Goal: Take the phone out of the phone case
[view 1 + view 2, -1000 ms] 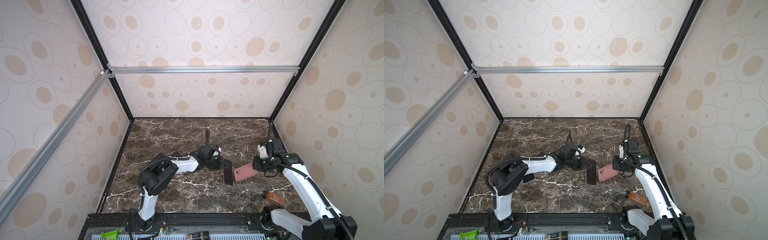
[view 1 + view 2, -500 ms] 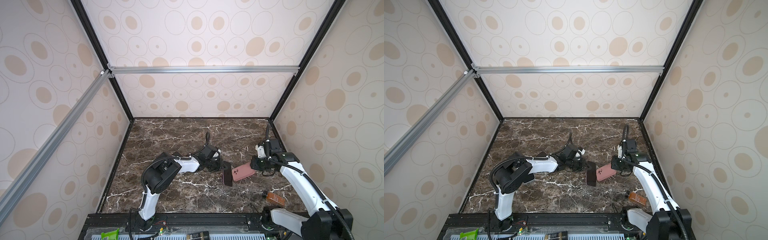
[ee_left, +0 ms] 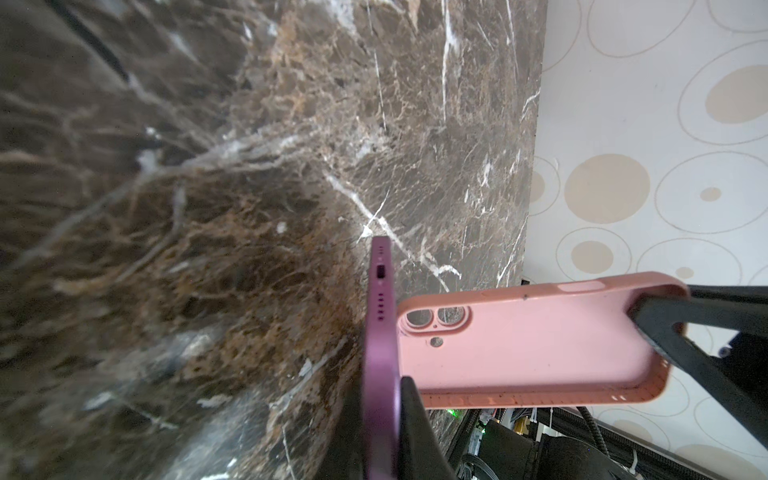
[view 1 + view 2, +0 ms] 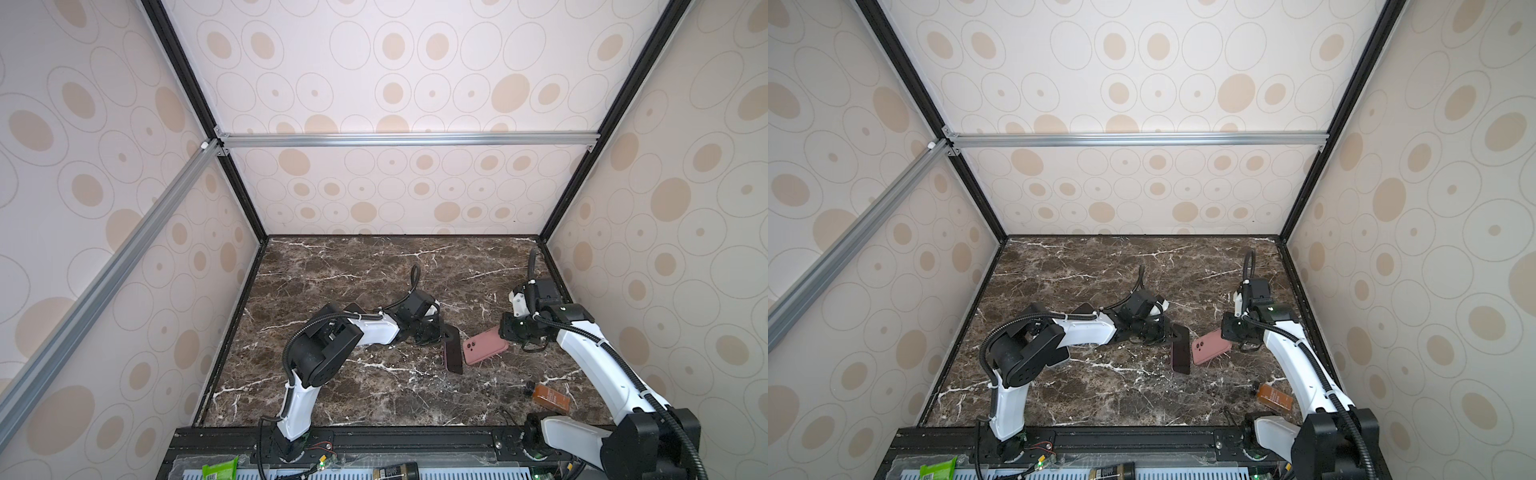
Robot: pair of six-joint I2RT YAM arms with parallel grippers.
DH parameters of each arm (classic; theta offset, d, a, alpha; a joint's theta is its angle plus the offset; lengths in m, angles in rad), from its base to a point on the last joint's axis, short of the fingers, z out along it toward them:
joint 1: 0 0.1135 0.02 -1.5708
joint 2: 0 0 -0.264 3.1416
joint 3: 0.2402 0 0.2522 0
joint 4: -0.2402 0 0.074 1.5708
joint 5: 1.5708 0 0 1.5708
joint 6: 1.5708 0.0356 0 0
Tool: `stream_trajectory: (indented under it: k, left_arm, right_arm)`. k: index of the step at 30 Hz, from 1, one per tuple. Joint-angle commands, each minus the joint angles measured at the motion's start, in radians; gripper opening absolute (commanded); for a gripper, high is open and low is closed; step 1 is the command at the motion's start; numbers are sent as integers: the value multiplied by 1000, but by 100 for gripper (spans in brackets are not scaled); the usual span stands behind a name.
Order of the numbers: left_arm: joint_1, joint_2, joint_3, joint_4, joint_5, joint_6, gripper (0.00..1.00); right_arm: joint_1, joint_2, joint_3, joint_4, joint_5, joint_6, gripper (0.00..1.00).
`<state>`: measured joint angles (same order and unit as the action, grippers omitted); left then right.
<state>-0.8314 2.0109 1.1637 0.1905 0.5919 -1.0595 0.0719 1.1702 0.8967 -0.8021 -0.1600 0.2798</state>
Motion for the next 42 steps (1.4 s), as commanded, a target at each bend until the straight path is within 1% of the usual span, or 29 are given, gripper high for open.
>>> stream_trajectory:
  k: [1,4,9,15,23,29,33,38,40,42]
  left_arm:
    - [-2,13,25,1,-4,-11,21]
    - [-2,14,29,-7,-5,-7,29]
    - [-2,19,40,-51,-22,9,35]
    - [-2,8,14,-60,-32,5,40]
    - [0,-2,-22,-74,-49,5,43]
    - [-1,-28,-57,-118,-114,15,47]
    - [4,-70,-74,-174,-199,42,51]
    - [9,-166,-52,-317,-362,132,53]
    - [11,-225,-49,-332,-403,171,53]
    - [15,-278,-39,-330,-420,210,52]
  right_arm:
    - [0,10,-14,4,-1,8,0]
    - [0,16,-16,6,-2,7,0]
    - [0,31,-15,11,-1,3,0]
    - [0,47,-13,20,-8,2,0]
    - [2,52,-15,29,-11,4,0]
    - [2,42,-12,19,9,2,0]
    - [2,22,5,1,33,1,0]
    - [2,-53,45,-16,74,8,0]
    - [2,-91,61,-9,65,23,0]
    - [2,-127,76,12,24,41,0]
